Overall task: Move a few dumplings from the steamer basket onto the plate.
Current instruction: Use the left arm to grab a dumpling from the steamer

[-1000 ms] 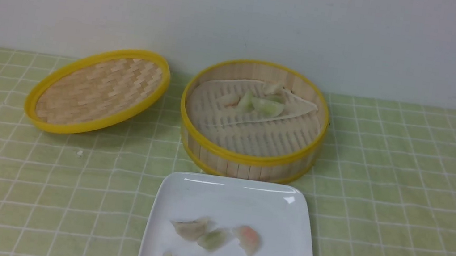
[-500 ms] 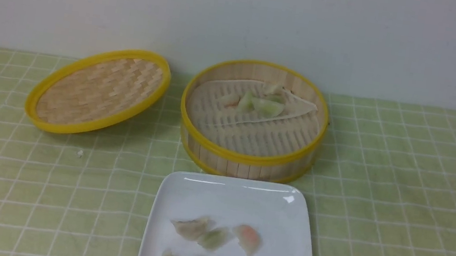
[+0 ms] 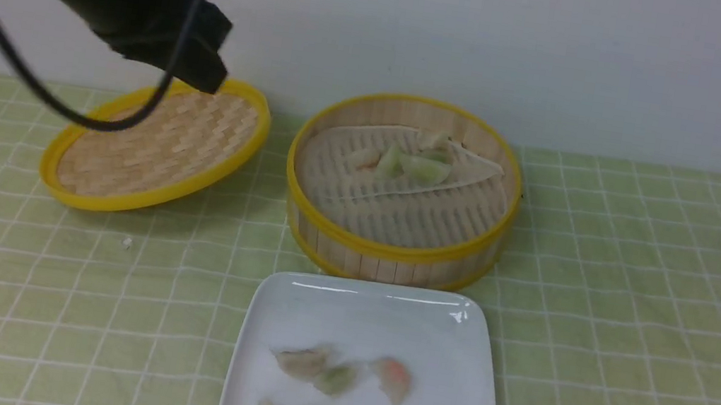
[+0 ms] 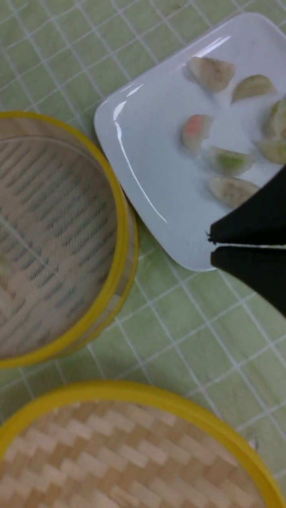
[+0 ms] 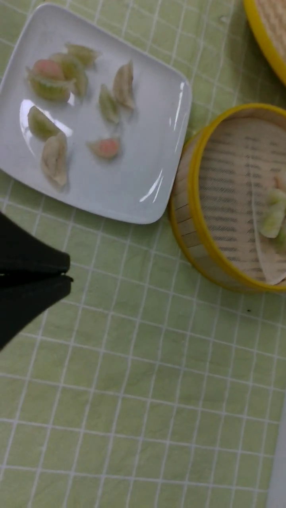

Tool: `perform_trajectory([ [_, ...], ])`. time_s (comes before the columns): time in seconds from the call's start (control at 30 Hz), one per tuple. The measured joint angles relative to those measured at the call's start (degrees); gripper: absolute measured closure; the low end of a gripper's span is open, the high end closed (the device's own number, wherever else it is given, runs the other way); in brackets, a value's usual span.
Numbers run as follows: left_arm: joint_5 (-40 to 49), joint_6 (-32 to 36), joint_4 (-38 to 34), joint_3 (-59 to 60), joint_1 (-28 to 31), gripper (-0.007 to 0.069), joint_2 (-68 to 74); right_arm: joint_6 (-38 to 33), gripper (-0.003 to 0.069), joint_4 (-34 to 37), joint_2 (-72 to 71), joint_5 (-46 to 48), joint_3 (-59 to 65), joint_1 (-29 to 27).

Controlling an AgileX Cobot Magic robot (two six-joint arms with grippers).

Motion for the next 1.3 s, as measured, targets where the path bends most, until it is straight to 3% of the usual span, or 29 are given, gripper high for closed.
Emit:
perform_trajectory([
  [0.3, 1.28, 3.23, 1.54, -31.85, -4.76, 0.0631, 26.67, 1.14, 0.0673, -0.41, 0.51, 0.5, 0.01, 0.0],
  [0.47, 1.35, 5.98, 8.64, -46.97, -6.74, 0.0631, 38.86, 5.33, 0.0673, -0.53, 0.51, 0.55, -0.08, 0.0],
  [0.73, 2.04, 6.87, 9.04, -57.75, -8.28, 0.0631, 49.74, 10.38, 0.0673, -0.48, 0.51, 0.55, -0.08, 0.0],
  [0.83, 2.15, 10.7, 7.12, -58.04, -8.55, 0.0615, 51.67, 11.87, 0.0673, -0.48, 0.51, 0.55, -0.08, 0.0],
  [1.0, 2.21, 13.53, 5.67, -58.14, -8.73, 0.0515, 53.44, 12.61, 0.0673, -0.17, 0.51, 0.55, -0.08, 0.0],
  [1.17, 0.03, 13.93, 5.45, -58.14, -8.73, 0.0324, 54.72, 12.66, 0.0673, 0.48, 0.51, 0.55, -0.08, 0.0],
  [1.3, -5.32, 14.05, 5.45, -58.14, -8.73, 0.022, 56.69, 12.72, 0.0673, 0.66, 0.51, 0.55, -0.08, 0.0],
])
